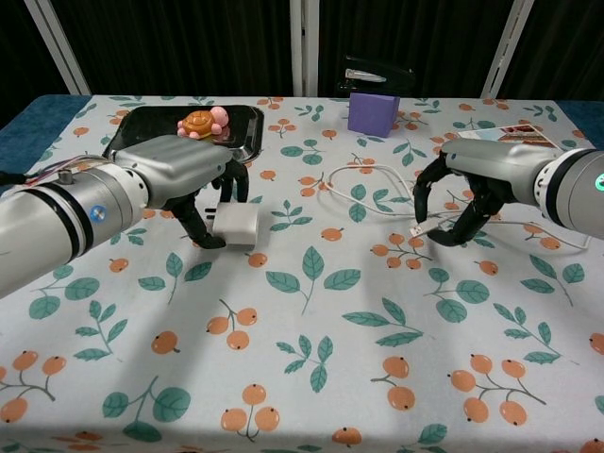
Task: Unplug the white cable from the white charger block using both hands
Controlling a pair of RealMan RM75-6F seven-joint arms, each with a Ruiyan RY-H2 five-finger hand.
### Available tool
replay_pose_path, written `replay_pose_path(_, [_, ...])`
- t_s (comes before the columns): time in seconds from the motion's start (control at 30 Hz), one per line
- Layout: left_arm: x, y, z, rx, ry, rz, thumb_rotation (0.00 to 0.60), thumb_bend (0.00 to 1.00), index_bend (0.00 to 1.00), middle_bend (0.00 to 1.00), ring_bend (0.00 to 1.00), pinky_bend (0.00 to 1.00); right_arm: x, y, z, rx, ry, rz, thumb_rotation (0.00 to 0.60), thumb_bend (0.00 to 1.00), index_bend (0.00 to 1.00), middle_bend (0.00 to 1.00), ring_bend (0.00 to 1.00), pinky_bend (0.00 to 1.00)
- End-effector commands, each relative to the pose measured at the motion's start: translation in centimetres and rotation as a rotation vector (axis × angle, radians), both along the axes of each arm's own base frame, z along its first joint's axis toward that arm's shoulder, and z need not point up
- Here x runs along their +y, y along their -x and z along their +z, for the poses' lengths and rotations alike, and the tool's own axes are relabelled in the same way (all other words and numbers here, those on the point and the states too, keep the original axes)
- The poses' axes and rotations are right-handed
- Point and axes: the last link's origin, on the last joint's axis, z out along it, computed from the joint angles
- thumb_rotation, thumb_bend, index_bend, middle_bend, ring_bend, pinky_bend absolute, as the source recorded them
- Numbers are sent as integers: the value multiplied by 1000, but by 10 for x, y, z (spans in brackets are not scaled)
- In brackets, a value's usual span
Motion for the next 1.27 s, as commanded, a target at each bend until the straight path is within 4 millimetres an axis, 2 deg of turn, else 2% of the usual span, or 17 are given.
replay_pose_path(0.03, [1,-3,8,-15,-7,-5,600,286,160,218,121,45,2,-1,-3,-4,-21,1,600,24,0,0,0,0])
replay_pose_path(0.17, [1,-3,27,-51,-45,-21,600,266,117,210,119,27,-1,-3,13,-47,28,9,600,12,0,0,0,0])
replay_pose_path(0.33, [3,18,82,-112,-198,-13,600,263,112,211,119,20,-2,10,53,-105,157,13,600,26,0,0,0,0])
replay_pose_path(0.47, [-3,56,129,-108,-321,23,600,263,131,218,119,20,7,33,84,-101,256,42,600,46,0,0,0,0])
replay_pose_path(0.57, [-15,92,160,-80,-387,57,600,264,133,220,119,13,20,53,105,-93,294,88,600,71,0,0,0,0])
replay_pose_path(0.6, [-22,105,172,-66,-414,73,600,263,133,220,119,11,25,62,113,-84,313,99,600,71,0,0,0,0])
replay_pose_path(0.77, [-60,147,210,-22,-497,103,600,264,133,216,103,2,49,94,140,-60,389,124,600,78,0,0,0,0])
replay_pose_path(0.87, [-86,161,225,5,-528,123,600,264,133,210,91,0,63,107,152,-72,417,121,600,87,0,0,0,0])
replay_pose_path(0.97, [-112,171,231,27,-538,155,600,262,131,195,84,0,80,120,160,-44,415,108,600,95,0,0,0,0])
replay_pose_path(1.1, [-141,179,230,57,-535,202,600,245,127,175,66,0,98,131,167,-32,431,82,600,106,0,0,0,0])
replay_pose_path(1.27, [-162,186,227,56,-559,236,600,232,127,173,66,0,111,141,173,-24,449,67,600,119,0,0,0,0])
